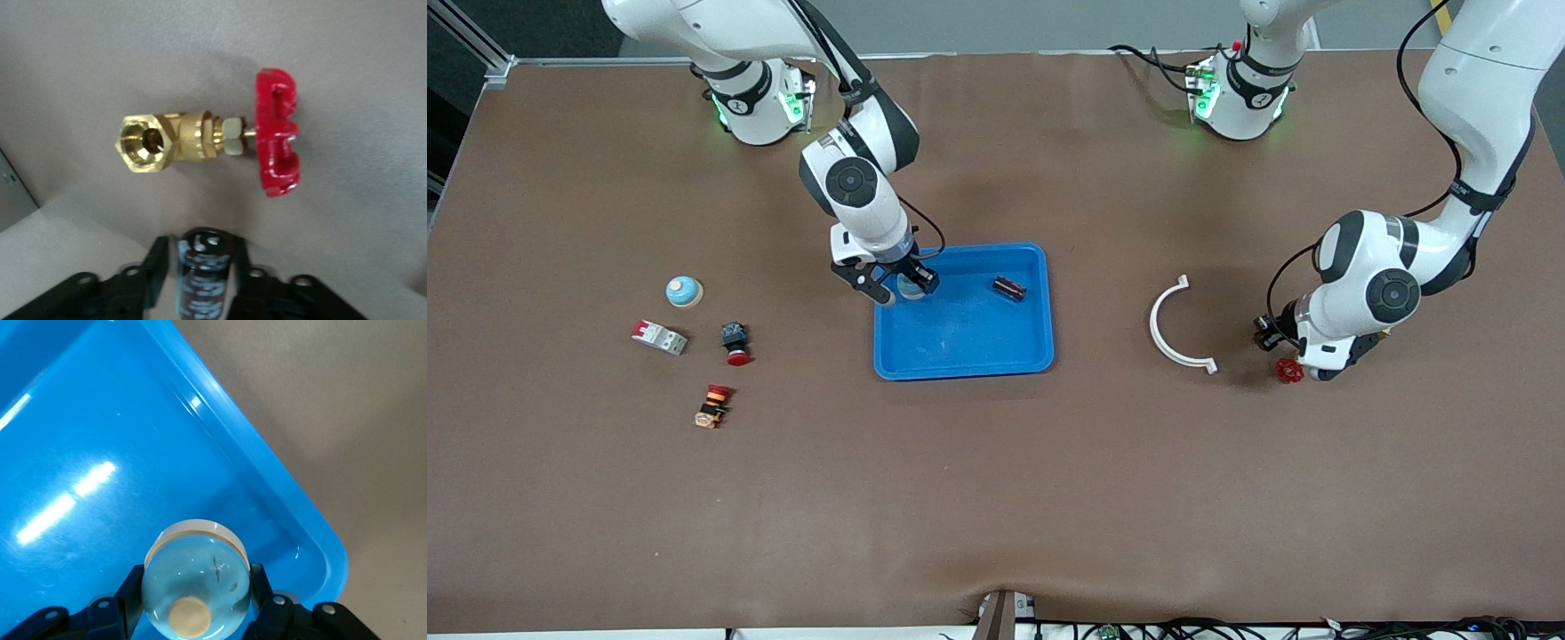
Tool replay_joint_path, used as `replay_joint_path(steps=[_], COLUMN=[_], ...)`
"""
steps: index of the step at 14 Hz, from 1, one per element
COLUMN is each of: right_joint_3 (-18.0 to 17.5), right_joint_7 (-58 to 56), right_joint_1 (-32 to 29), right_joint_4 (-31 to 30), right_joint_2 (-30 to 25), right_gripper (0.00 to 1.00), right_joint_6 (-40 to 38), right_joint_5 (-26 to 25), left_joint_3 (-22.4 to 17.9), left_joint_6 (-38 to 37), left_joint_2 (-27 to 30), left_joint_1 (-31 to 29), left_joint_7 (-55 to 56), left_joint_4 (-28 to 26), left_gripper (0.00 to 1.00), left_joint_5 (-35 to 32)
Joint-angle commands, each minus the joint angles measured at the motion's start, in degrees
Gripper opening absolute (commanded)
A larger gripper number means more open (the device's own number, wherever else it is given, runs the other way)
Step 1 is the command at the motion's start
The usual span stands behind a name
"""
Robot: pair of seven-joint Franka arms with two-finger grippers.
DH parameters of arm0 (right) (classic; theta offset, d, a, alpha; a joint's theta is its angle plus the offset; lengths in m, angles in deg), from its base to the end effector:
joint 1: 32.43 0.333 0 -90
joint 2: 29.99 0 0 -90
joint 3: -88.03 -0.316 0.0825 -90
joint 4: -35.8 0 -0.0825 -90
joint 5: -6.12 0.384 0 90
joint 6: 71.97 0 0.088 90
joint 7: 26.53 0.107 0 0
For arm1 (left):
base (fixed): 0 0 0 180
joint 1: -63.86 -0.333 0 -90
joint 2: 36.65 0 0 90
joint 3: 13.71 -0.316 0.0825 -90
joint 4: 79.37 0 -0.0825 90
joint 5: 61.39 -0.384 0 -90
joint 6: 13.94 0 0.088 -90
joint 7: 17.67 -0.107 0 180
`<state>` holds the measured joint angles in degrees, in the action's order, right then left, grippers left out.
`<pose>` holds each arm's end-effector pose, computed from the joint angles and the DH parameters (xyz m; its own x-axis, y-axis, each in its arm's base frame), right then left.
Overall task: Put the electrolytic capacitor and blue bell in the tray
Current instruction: 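Grasp the second capacitor with the left gripper while the right carries the button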
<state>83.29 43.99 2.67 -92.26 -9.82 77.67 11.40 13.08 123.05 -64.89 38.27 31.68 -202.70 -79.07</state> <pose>0.4227 0.3509 0.2139 0.8131 -0.5784 -0.0653 -0.5815 -0.8122 -0.0459 0.5447 -0.0162 0.1763 0.7994 0.5817 -0.1504 0.5734 -0.8134 -0.0982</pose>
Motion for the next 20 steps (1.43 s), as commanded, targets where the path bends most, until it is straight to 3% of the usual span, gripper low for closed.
replay_joint_path(steps=[1, 4, 9, 13, 14, 15, 18, 20], right_joint_3=[0.52, 0.52, 0.61, 0.52, 0.52, 0.52, 0.52, 0.52], right_joint_7=[1.46, 1.46, 1.46, 1.64, 2.42, 4.43, 5.86, 5.59], right_joint_1=[1.2, 1.2, 1.2, 1.2, 1.2, 1.2, 1.9, 1.9], right_joint_4=[-1.04, -0.96, -0.87, -0.69, -0.52, -0.43, 0.79, 4.64], right_joint_2=[-0.22, 0.65, 4.87, 5.67, 5.67, 5.67, 5.32, 4.62], right_gripper=[0.0, 0.0, 0.0, 0.0, 0.25, 0.99, 1.0, 1.0], right_joint_6=[1.0, 1.53, 7.23, 8.12, 7.95, 8.03, 6.9, -0.79], right_joint_5=[0.35, 0.35, 0.35, 0.35, 0.35, 0.35, 0.26, 0.26], left_joint_3=[0.64, 4.22, 14.25, 14.44, 14.44, 14.44, 13.48, 11.63], left_joint_6=[-0.06, -0.41, -2.6, -2.79, -2.79, -2.79, -2.61, -2.17], left_joint_2=[1.08, 2.4, 2.23, -1.28, -2.77, -4.18, -8.14, -10.59], left_joint_1=[-0.52, -0.43, 1.06, 10.8, 13.17, 15.98, 23.98, 29.43], left_joint_7=[0.39, 6.77, 26.9, 43.25, 46.77, 50.2, 57.94, 61.29], left_joint_4=[-0.25, 0.02, 4.93, 10.37, 12.48, 14.76, 20.65, 24.17], left_gripper=[0.0, 0.0, 0.0, 0.0, 0.0, 0.0, 0.0, 0.0], left_joint_5=[0.97, 1.06, 0.97, 1.06, 1.06, 1.06, 0.1, -0.17])
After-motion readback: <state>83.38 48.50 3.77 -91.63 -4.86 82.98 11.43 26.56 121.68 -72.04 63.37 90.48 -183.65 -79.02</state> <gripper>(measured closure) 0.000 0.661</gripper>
